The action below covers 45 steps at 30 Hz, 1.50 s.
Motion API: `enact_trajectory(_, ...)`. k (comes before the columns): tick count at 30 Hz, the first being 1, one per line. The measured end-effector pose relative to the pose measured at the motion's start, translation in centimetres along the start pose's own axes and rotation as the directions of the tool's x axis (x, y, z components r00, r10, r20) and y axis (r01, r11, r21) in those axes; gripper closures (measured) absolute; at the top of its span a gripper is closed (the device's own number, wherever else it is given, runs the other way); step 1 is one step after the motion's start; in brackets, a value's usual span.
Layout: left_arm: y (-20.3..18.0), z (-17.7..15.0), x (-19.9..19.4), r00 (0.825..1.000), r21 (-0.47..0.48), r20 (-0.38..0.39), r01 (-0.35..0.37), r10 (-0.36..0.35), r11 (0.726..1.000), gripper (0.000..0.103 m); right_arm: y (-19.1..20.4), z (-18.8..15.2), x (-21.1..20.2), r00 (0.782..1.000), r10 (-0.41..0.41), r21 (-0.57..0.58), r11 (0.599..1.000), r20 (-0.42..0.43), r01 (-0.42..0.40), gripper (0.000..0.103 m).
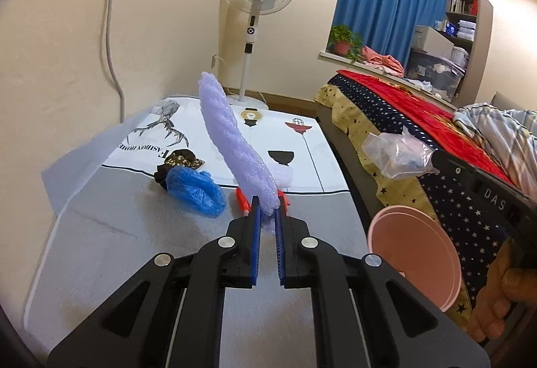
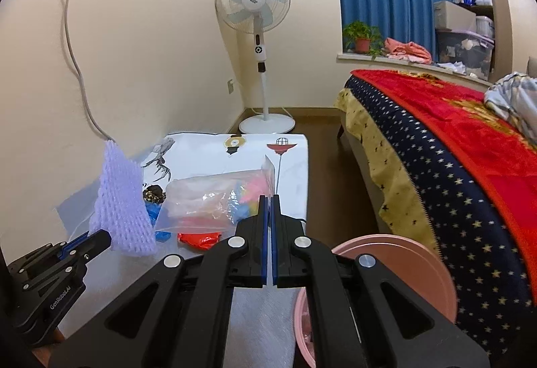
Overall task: Collect trash
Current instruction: 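Lift and carry the purple mesh and clear bag with both grippers over the pink bin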
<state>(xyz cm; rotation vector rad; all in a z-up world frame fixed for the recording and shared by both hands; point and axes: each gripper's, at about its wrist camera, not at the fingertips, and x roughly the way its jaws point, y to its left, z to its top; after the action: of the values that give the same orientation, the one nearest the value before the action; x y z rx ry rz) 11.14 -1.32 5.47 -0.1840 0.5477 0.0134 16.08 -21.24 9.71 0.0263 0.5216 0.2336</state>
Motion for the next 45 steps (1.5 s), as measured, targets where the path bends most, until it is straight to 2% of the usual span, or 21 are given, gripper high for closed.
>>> enact_trajectory(10,-1.8,-0.8,-2.4,1.000,0.052,-0.002,0.021,-0.021,0.998,0.095,-1.2,1.6,-4.0,1.000,-0.003,-0.010,1.000,0.024,0.003,0.101)
enact_trajectory(17,-2.8,-1.0,-2.9,0.999,0.071,0.000,0.036,-0.037,0.997,0.095,-3.0,1.9,-6.4,0.998,-0.041,-0.041,0.998,0.043,0.042,0.101)
enact_trajectory(25,-3.8,-1.1,-2.8,0.999,0.084,-0.006,0.048,-0.048,0.995,0.095,-5.4,0.0,-6.1,0.996,-0.091,0.024,0.996,0.014,0.091,0.101)
enact_trajectory(38,-4.7,-1.3,-2.6,0.997,0.087,-0.010,0.073,-0.073,0.994,0.095,-7.1,-0.4,-6.4,0.990,-0.140,0.049,0.989,0.018,0.139,0.101)
enact_trajectory(45,-6.6,-1.5,-2.8,0.990,0.102,0.003,0.141,-0.142,0.985,0.095,-8.4,-0.8,-6.6,0.981,-0.195,0.054,0.980,0.010,0.194,0.101)
